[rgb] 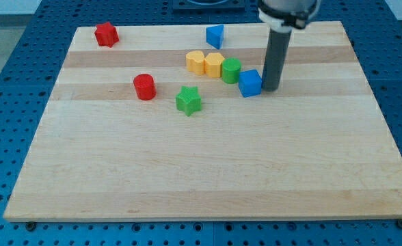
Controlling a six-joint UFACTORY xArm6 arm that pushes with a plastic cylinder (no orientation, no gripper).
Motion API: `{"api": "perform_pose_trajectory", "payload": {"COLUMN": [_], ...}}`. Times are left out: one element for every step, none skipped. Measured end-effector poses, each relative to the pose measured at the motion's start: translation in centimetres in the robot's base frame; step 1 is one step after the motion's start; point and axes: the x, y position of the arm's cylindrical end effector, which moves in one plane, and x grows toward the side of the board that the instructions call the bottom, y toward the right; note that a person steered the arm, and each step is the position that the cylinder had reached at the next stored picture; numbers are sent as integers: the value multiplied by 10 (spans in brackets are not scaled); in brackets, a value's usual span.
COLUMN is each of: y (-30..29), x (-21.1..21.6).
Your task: Push blue cube diagonal to the green circle
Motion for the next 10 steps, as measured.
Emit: {"api": "perform_pose_trajectory", "payload": {"y": [-13,-45,-67,-68,-63,-37,-2,14,19,19], "x": [43,51,24,4,-7,-18,-23,-44,-74,-85]}}
